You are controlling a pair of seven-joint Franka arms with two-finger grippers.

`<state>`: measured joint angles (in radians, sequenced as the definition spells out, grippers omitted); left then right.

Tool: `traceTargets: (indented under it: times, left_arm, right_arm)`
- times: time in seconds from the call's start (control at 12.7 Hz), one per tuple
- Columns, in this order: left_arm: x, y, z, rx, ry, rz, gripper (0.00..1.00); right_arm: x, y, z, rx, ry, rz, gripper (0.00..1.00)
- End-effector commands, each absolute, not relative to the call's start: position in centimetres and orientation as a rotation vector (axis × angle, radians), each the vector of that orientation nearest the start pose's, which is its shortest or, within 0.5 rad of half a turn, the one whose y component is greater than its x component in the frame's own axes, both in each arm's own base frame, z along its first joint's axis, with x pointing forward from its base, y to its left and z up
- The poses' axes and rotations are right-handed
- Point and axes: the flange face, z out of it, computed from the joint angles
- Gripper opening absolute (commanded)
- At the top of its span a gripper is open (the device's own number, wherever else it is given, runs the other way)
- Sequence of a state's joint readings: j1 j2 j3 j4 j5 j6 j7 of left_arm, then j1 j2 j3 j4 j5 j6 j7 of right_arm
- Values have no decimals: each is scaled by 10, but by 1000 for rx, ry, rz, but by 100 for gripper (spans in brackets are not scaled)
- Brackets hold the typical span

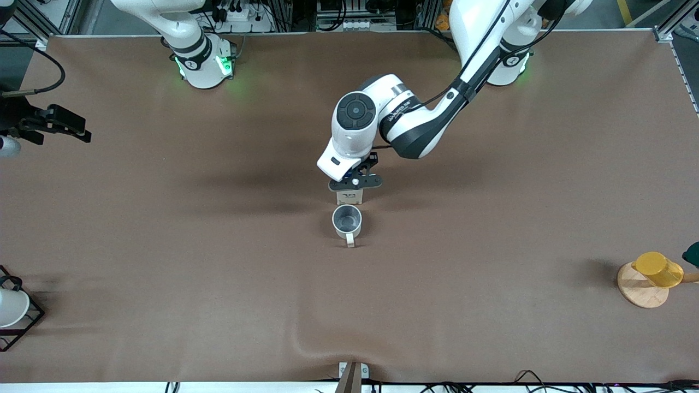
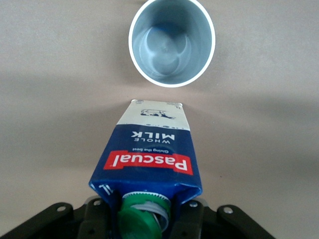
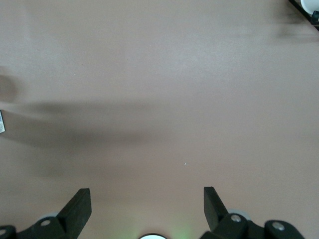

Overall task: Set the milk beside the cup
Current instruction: 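Carry the milk carton with the left gripper beside the white mug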

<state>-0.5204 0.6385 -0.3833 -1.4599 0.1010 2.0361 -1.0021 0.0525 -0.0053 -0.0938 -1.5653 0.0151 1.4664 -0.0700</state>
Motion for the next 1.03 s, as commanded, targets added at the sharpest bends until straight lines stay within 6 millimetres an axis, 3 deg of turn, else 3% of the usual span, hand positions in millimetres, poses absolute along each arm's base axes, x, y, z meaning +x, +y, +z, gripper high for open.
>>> traceTargets:
  times: [0.0, 0.24, 0.32, 0.55, 0.63, 0.79, 0.95]
  left_arm:
    - [489, -519, 324, -3160, -218, 156, 45]
    - [489, -519, 318, -3145, -202, 141, 47]
    - [489, -519, 317, -3144, -202, 143, 52]
    - [489, -519, 321, -3146, -195, 128, 93]
    - [489, -519, 324, -3148, -195, 122, 100]
    - [489, -519, 337, -3161, -199, 101, 100]
    - [488, -517, 368, -3187, -214, 64, 100]
  right_arm:
    - [540, -21, 622, -3115, -35, 149, 100]
    - [540, -20, 621, -3115, -37, 151, 100]
    - [540, -20, 621, -3115, -37, 151, 100]
    - [541, -20, 620, -3115, -37, 154, 100]
    - [541, -20, 619, -3115, -37, 156, 100]
    - [541, -20, 618, -3115, -37, 156, 100]
    - [542, -16, 619, -3116, -47, 152, 100]
